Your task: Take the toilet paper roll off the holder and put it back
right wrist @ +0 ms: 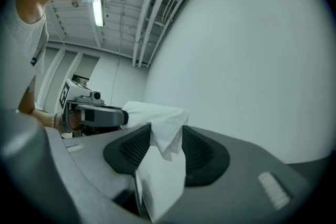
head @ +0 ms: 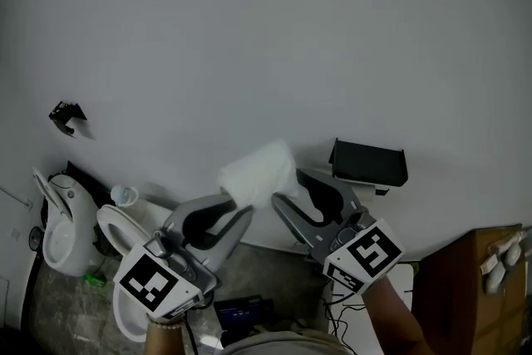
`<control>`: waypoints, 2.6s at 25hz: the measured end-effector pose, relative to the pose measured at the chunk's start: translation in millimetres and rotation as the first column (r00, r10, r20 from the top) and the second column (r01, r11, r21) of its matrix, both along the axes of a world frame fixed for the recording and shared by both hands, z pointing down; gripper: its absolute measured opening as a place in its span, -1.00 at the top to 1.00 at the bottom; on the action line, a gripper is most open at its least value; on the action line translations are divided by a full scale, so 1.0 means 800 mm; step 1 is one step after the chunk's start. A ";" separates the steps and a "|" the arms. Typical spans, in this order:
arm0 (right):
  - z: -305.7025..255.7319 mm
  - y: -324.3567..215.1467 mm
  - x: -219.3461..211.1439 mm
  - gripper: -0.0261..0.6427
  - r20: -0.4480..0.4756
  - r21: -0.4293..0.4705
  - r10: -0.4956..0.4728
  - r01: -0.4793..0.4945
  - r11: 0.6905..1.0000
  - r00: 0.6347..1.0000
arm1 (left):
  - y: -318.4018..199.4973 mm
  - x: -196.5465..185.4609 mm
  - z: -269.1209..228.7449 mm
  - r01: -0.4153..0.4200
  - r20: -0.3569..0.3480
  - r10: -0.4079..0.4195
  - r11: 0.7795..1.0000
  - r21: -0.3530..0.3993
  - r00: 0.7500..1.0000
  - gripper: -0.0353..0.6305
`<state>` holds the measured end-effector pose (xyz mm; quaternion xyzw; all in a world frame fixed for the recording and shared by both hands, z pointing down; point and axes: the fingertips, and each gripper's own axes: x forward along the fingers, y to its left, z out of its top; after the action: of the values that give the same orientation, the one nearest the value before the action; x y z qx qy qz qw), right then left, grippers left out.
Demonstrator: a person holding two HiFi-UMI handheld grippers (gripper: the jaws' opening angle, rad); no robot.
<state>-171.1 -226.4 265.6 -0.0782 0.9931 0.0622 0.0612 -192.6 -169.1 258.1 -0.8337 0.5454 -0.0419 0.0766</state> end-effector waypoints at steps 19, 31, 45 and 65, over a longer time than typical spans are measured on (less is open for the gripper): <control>0.005 -0.148 0.195 0.35 -0.053 -0.001 0.475 -0.476 0.879 0.878 | -0.165 0.170 -0.005 -0.452 0.056 0.450 0.890 0.054 0.891 0.73; 0.041 -0.195 0.229 0.35 -0.172 0.014 0.589 -0.596 0.803 0.789 | -0.219 0.201 0.025 -0.493 0.053 0.493 0.870 -0.005 0.869 0.73; 0.073 -0.208 0.225 0.35 -0.283 0.095 0.609 -0.610 0.787 0.741 | -0.252 0.195 0.064 -0.431 0.053 0.438 0.896 -0.105 0.897 0.73; 0.063 -0.191 0.237 0.34 -0.223 0.043 0.666 -0.675 0.736 0.712 | -0.242 0.174 0.067 -0.373 0.014 0.377 0.920 -0.123 0.926 0.31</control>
<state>18.2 -379.2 315.9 -0.4267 0.8984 0.0677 -0.0791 -53.2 -362.7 311.3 -0.9248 0.3707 -0.0739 0.0440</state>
